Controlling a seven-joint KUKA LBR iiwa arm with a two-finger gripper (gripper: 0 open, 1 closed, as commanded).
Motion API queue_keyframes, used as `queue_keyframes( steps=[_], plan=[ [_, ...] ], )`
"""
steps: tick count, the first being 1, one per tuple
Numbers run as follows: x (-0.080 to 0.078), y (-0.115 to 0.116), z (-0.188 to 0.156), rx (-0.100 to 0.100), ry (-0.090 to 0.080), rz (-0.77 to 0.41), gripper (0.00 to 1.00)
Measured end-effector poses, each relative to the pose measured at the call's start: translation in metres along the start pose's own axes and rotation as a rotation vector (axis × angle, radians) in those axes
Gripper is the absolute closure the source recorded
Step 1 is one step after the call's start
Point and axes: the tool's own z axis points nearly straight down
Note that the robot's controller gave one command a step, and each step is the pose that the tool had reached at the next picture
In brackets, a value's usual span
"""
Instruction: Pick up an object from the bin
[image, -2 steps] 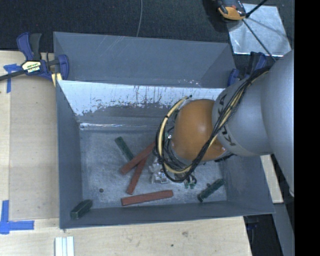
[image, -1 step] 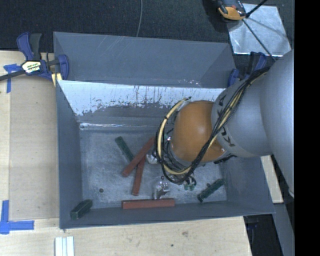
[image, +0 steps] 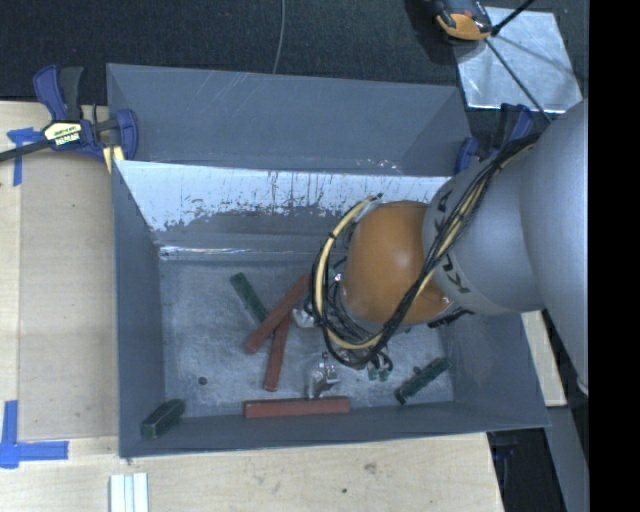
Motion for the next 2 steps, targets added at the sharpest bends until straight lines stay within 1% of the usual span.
queue_keyframes(
  steps=[1,2],
  plan=[
    [-0.0346,0.0814,-0.0017,-0.004,-0.01,-0.015,1.0],
    [-0.0317,0.0811,0.0007,-0.002,0.002,-0.016,0.0]
  ],
)
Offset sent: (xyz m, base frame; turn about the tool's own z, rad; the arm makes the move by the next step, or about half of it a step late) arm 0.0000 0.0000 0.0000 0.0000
